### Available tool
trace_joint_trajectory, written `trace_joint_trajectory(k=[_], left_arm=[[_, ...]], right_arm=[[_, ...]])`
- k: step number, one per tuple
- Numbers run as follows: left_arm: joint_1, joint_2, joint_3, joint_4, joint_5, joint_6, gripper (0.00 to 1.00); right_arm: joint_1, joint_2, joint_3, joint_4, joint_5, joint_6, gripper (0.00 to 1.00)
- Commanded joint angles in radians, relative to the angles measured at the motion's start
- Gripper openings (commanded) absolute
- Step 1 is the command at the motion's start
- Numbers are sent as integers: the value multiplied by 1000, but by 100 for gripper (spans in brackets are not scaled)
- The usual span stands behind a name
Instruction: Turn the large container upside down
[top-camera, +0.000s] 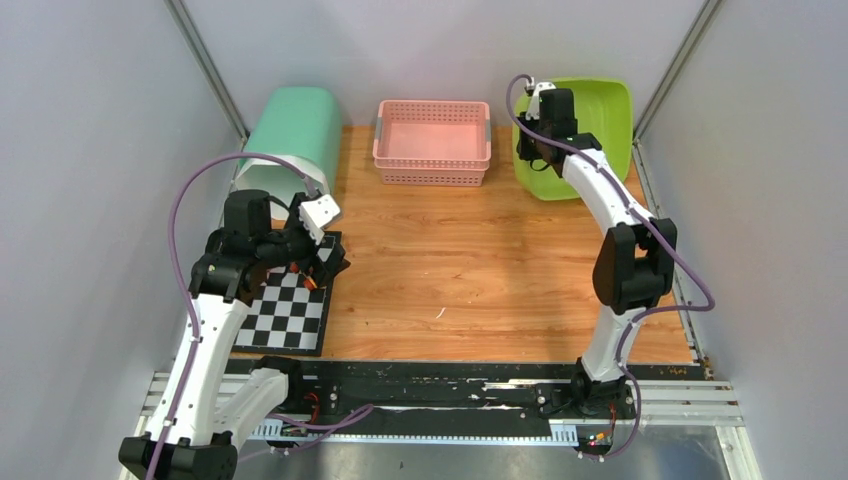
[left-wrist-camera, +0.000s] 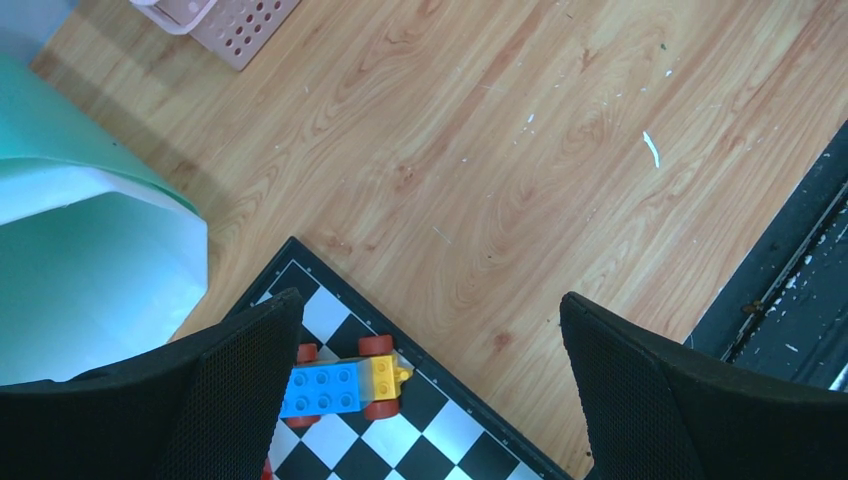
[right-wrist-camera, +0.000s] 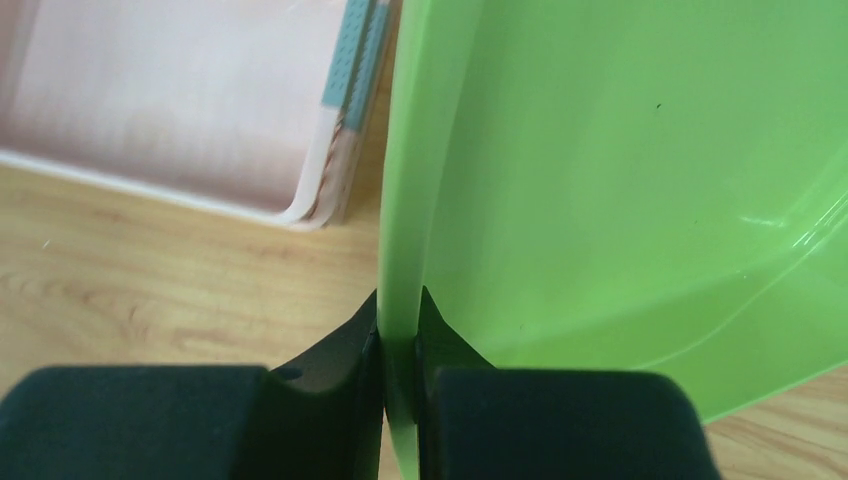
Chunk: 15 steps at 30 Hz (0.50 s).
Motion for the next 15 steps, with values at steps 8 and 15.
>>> trace_joint_trajectory(k=[8,15], left_arm=[[5,-18,30,-23,50,18,100],[-9,2,80,-36,61,8,100]], right_arm=[[-2,-286,-175,-206,-142,-245,3],[-2,-502,-308,-302,-268,-360,3]])
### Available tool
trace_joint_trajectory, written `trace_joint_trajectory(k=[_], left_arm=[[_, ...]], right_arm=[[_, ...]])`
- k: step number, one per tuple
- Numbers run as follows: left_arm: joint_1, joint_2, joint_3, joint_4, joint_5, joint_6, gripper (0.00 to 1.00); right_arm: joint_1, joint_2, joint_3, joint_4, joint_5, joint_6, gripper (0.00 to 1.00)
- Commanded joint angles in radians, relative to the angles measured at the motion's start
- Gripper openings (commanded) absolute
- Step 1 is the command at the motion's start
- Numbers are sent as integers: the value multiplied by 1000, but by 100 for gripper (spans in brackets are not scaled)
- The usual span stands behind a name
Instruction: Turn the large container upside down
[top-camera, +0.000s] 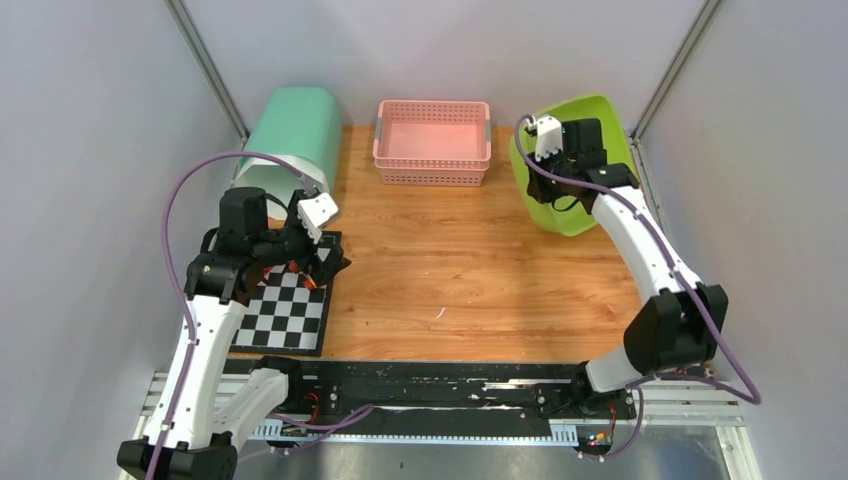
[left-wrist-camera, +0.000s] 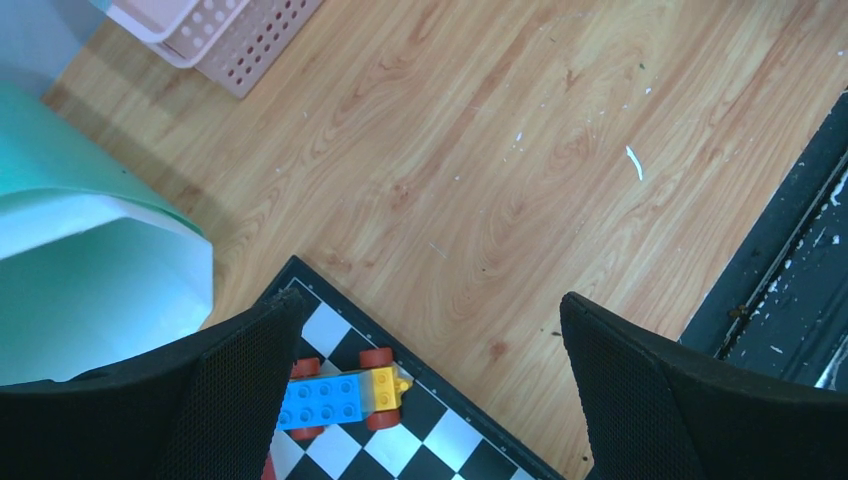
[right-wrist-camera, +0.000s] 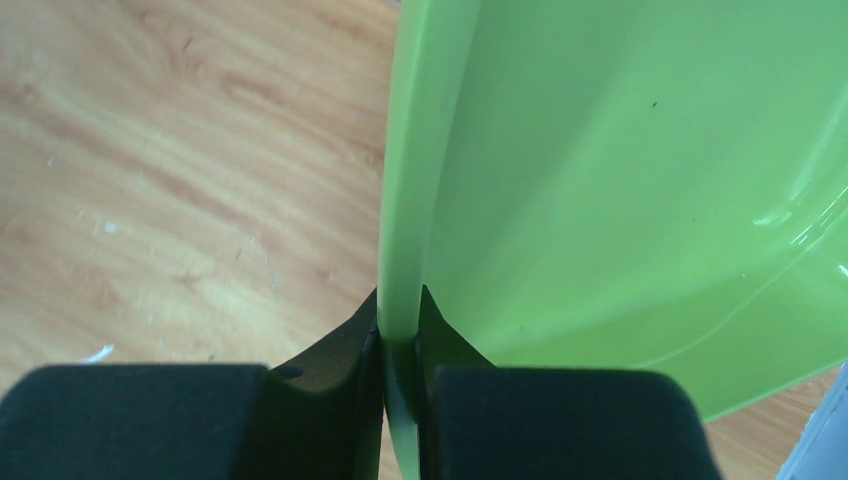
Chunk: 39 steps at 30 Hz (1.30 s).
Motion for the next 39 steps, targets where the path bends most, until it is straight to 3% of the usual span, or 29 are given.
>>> trace_joint_trajectory(k=[1,12,22,31,39], left_arm=[[-10,11,59,-14,24,4,100],[-24,36,108,51,38,-65,100],[-31,59,119,178,42,-189,100],[-35,89,135,298,35,-305,100],[-36,112,126,381,-12,-389,100]], right_arm=[[-2,-148,-30,-69,-104,-112,3],[-4,-377,-6,-185,-345,82,3],[-7,-397,-26,-170,-580,381,3],[-33,-407,-36,-30,-736,658,3],[-33,-400,-106,233,-825,1063,3]])
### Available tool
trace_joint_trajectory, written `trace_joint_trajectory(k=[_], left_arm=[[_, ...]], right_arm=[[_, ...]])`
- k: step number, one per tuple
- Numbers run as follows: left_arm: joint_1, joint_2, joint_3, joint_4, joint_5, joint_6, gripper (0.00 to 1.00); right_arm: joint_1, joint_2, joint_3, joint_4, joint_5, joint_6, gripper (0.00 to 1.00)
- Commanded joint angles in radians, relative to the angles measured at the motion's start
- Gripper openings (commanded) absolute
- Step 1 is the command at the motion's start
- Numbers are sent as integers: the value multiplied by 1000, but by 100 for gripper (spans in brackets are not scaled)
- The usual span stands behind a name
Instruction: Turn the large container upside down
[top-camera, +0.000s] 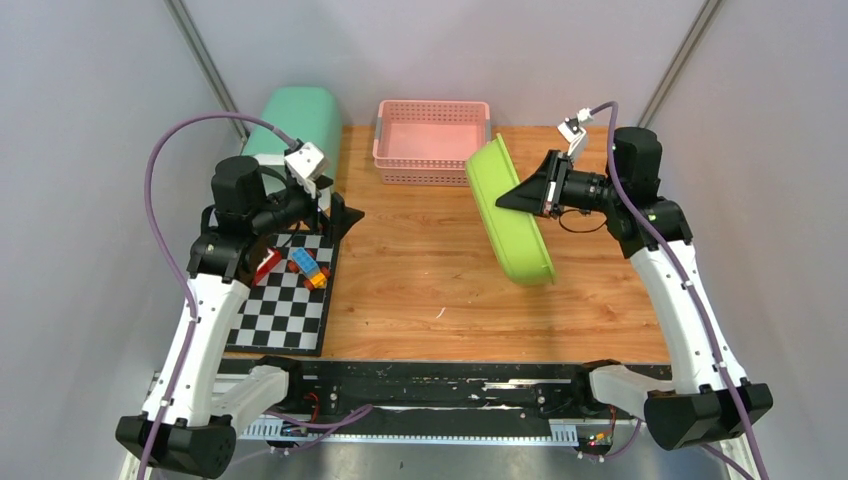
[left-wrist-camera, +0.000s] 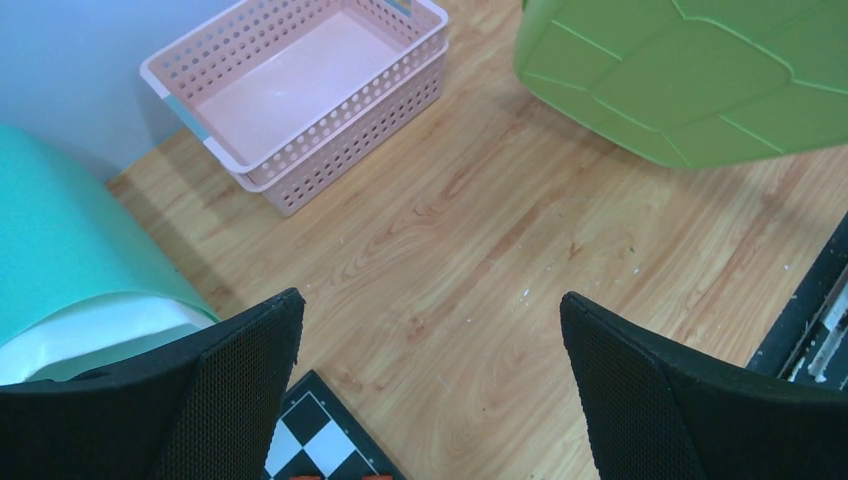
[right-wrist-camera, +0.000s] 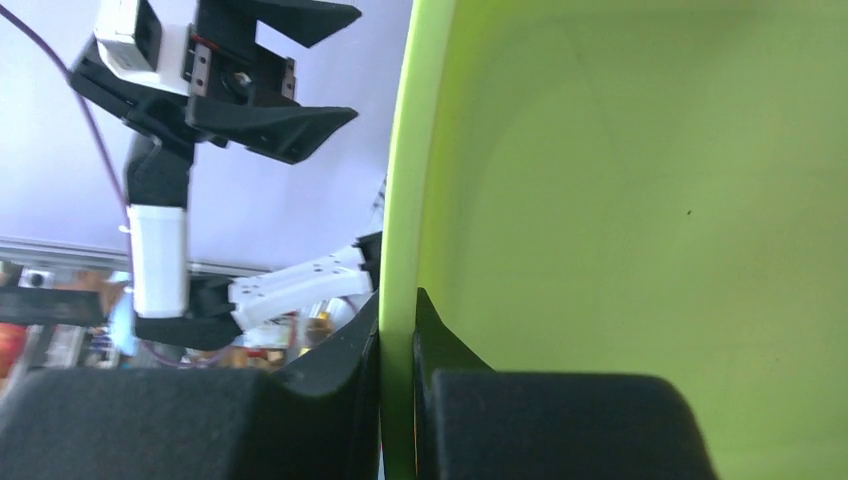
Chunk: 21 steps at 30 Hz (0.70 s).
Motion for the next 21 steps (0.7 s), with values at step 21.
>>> trace_joint_trajectory(k=[21], left_arm=[[-17,52,8,153,-74,-134,100]], right_arm=[[-109,44,-310,559,-73,563,3]])
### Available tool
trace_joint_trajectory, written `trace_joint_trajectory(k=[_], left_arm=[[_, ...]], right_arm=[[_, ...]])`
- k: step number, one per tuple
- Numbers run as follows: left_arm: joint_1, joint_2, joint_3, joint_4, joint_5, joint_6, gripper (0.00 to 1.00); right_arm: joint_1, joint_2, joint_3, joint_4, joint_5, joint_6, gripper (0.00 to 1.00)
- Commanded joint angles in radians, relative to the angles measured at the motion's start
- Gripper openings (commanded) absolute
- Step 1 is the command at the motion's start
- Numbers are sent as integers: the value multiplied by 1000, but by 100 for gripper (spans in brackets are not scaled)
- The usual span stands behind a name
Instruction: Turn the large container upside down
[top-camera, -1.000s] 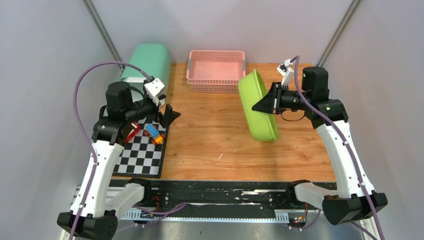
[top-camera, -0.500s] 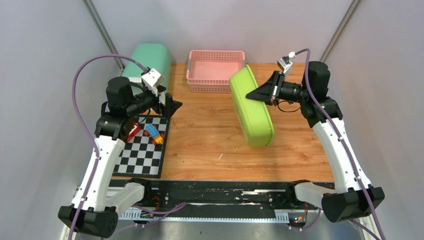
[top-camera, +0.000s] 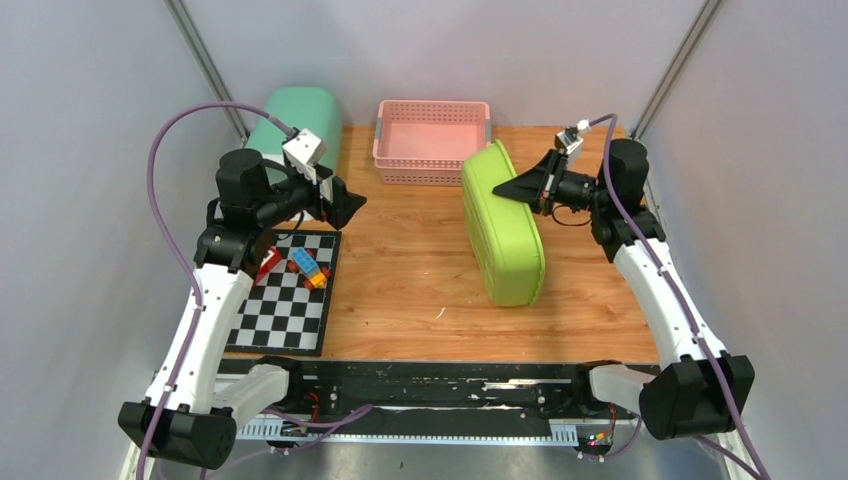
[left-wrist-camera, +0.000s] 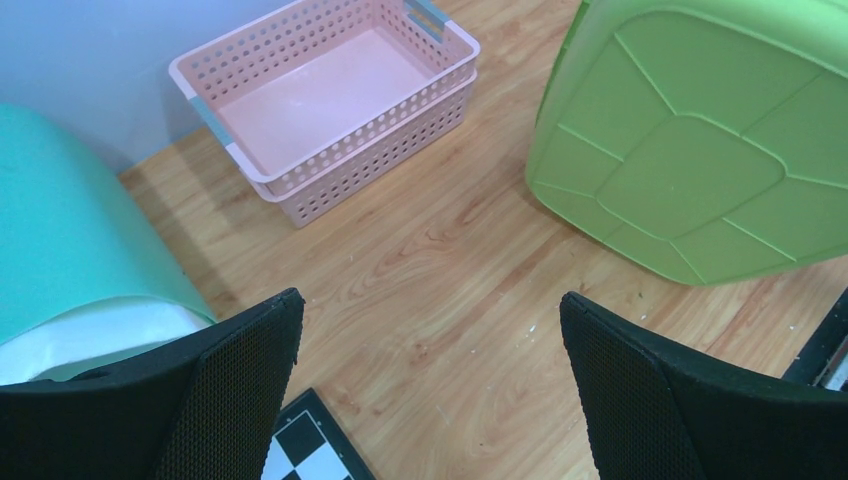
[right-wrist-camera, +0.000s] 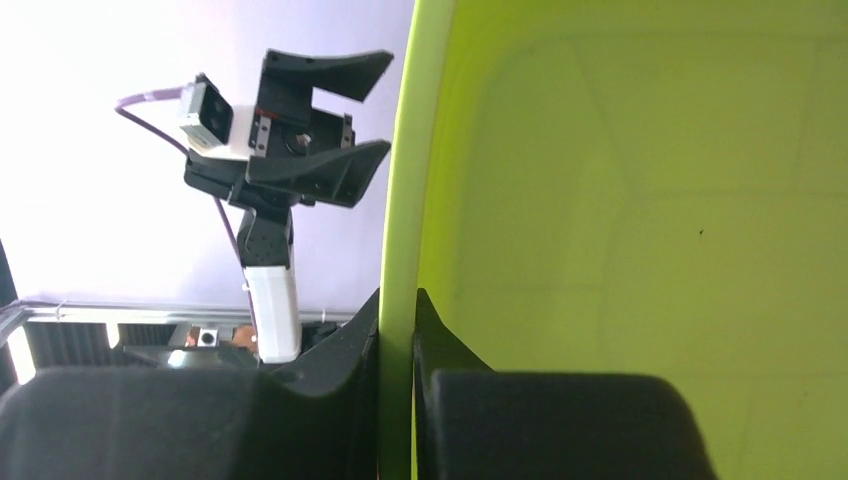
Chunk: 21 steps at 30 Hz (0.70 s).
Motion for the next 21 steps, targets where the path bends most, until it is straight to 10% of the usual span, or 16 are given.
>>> trace_joint_trajectory(k=[1,21], left_arm=[[-11,0,5,35,-4,-15,100],[-14,4,-4,42,2,-20,100]], right_arm=[[-92,-2,-42,51,1,48,3],[-524,72,-71,21,-246,-15,14]])
